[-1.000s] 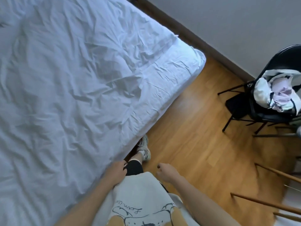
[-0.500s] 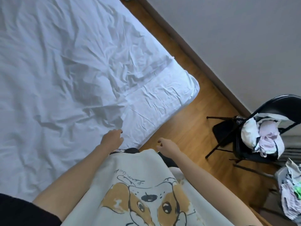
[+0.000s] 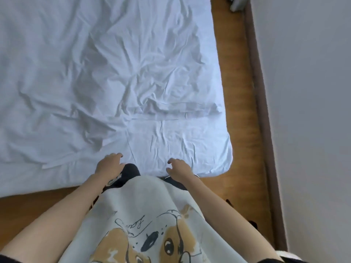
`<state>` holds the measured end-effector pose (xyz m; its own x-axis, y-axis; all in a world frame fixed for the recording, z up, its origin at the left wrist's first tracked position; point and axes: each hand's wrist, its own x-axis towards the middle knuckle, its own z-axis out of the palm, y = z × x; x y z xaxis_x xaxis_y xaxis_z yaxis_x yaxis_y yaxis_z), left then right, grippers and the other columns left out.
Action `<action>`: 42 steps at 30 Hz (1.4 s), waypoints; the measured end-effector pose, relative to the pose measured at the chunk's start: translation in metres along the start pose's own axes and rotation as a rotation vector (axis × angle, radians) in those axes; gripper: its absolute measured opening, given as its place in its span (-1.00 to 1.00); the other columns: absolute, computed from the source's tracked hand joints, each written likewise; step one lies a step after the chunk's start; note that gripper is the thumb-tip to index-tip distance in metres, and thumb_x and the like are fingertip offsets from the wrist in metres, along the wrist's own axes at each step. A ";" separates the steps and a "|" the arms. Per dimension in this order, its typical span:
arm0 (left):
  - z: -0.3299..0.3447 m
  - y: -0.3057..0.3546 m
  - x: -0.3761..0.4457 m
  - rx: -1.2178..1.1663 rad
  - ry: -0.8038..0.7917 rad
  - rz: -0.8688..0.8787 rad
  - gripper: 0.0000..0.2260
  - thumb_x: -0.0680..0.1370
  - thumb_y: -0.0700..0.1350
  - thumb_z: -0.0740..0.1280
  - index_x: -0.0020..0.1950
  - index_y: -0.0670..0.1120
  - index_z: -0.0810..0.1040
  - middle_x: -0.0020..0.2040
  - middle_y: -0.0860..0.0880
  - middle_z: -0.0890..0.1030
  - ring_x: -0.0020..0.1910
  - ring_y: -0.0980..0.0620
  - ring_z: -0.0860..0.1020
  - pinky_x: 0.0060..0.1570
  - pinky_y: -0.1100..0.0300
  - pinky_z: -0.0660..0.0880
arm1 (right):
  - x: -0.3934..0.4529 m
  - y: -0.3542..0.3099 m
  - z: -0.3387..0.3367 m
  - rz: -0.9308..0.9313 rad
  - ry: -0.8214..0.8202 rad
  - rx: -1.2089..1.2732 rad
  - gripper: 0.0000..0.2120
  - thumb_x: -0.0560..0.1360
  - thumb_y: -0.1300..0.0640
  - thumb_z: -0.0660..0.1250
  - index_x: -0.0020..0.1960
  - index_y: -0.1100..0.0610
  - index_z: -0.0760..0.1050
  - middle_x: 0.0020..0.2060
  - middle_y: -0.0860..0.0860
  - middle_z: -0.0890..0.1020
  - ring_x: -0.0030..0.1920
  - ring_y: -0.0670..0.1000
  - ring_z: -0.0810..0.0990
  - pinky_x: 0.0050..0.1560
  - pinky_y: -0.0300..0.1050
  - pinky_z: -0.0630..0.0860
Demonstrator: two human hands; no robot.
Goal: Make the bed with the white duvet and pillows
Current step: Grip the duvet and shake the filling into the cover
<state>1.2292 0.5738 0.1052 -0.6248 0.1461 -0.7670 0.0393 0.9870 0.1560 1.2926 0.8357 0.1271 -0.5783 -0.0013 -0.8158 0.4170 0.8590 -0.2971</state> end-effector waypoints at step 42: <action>0.016 0.190 0.440 0.288 0.995 0.358 -0.39 0.49 0.30 0.29 0.33 -0.13 0.46 0.14 -0.24 0.55 0.12 -0.20 0.42 0.03 -0.09 0.36 | 0.443 0.213 -0.176 -0.716 0.828 -0.414 -0.48 0.47 -0.28 0.27 0.22 0.09 0.41 0.14 0.17 0.44 0.11 0.18 0.37 0.14 0.06 0.29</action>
<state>0.9737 0.8270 -0.2127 -0.8860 0.4352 0.1599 0.4436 0.8960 0.0190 1.0021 1.1085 -0.2107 -0.9325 -0.3497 0.0906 -0.3612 0.8986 -0.2490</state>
